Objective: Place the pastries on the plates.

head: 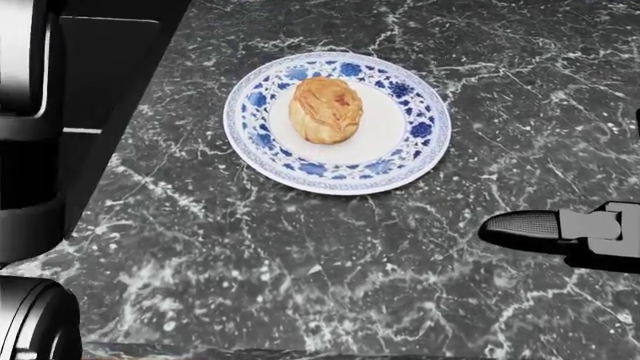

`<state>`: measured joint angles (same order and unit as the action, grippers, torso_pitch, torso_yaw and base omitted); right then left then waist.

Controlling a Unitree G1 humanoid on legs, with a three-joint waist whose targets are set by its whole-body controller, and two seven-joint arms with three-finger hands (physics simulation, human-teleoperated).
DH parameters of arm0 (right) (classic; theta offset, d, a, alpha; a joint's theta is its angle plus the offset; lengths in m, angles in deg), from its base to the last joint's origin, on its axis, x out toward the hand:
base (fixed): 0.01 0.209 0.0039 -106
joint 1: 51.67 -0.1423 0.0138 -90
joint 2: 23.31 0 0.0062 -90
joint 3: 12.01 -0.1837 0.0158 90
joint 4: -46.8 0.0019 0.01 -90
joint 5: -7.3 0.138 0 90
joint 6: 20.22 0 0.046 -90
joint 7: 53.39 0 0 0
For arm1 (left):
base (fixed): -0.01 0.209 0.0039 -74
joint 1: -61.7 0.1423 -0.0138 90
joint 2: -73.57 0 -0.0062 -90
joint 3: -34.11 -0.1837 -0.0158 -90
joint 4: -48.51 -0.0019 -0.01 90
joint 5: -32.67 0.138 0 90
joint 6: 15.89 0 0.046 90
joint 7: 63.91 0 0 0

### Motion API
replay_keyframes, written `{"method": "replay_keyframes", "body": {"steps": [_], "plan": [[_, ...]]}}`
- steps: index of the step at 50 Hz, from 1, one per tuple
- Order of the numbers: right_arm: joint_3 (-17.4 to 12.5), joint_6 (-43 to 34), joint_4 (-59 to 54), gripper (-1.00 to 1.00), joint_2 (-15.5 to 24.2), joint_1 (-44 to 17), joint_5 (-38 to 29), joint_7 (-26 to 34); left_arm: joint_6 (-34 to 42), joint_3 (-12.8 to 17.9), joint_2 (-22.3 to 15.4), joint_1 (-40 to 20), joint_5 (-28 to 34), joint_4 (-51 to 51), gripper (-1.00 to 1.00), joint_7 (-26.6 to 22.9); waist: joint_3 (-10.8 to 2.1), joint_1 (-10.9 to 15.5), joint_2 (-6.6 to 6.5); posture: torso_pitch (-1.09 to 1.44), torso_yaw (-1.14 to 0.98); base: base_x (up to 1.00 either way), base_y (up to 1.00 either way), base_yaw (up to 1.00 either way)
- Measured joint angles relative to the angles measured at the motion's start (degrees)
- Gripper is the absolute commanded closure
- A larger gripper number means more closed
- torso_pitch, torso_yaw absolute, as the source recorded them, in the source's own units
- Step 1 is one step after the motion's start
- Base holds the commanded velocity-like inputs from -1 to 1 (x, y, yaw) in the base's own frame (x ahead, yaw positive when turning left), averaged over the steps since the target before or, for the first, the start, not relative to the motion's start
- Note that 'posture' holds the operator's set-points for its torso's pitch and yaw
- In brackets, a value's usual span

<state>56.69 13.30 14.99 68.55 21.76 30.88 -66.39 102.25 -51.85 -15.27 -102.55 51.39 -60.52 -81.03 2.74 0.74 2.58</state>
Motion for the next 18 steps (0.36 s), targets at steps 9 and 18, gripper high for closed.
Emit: {"method": "replay_keyframes", "body": {"steps": [9, 18], "plan": [[1.51, 0.31, -0.76, -1.00, -2.70, 0.37, -6.34, 3.09, 15.12, 3.01, -4.67, 11.69, -0.39, 26.32, -1.00, -1.81, 0.07, -0.20, -0.70, 0.00, 0.00, 0.00, 0.00, 0.00], [2.69, 1.10, -1.60, -1.00, -4.37, 0.51, -10.47, 5.34, 26.17, 6.70, -9.02, 20.35, -1.94, 44.23, -1.00, -3.67, -0.04, -0.08, -1.30, 0.00, 0.00, 0.00, 0.00, 0.00]]}}
